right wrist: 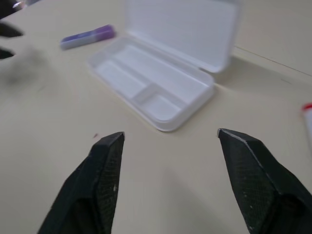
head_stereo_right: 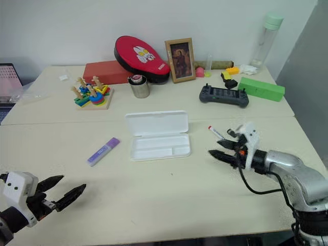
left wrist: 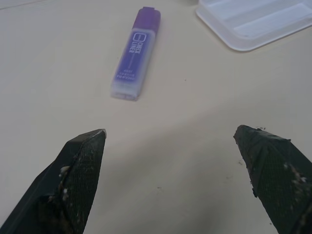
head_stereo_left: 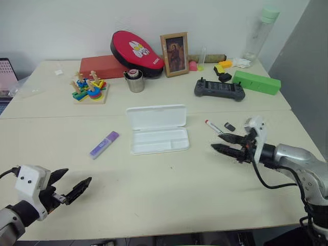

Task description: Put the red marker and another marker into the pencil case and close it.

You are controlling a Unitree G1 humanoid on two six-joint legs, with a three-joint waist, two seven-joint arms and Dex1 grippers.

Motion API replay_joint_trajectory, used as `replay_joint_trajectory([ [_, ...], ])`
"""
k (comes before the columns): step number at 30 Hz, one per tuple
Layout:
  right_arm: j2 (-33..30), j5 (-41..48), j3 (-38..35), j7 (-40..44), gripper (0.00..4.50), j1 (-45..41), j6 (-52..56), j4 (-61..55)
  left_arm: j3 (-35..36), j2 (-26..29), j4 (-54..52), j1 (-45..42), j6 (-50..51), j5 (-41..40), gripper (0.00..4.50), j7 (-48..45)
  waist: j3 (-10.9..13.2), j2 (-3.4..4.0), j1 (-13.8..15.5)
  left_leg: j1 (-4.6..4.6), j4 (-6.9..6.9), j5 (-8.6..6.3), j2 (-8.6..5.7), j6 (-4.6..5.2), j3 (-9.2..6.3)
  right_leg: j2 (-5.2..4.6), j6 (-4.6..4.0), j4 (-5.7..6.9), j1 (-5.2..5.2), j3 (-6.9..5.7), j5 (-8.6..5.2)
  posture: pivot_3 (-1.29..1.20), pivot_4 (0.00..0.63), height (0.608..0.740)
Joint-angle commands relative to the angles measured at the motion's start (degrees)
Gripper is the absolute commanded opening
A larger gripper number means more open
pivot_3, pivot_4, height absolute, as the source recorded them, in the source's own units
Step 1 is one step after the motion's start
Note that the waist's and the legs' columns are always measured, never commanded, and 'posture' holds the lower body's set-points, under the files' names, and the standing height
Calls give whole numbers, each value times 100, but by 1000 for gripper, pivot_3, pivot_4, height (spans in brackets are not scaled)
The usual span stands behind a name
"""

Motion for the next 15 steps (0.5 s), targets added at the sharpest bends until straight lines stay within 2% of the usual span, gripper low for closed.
replay_joint_trajectory([
  [1,50,-348,622,685,3251,-587,-455,298,-200,179,-134,-97,-24,9,4500,-143,0,-1,2,-1,0,0,1,0,-2,1,0,1,-1,-1,0,0,150,740],
  [7,679,-1443,1868,1410,3251,-1638,-1573,1335,-320,327,-65,-438,-26,42,4500,-156,0,-2,-8,-11,0,0,2,0,2,2,-1,0,-13,2,1,0,150,740],
  [15,1048,-2532,2675,2133,3251,-2163,-2740,2492,-253,320,-62,-589,-7,37,4500,-61,0,-3,17,-20,-4,-2,2,-4,6,0,-1,1,-27,3,1,0,150,740],
])
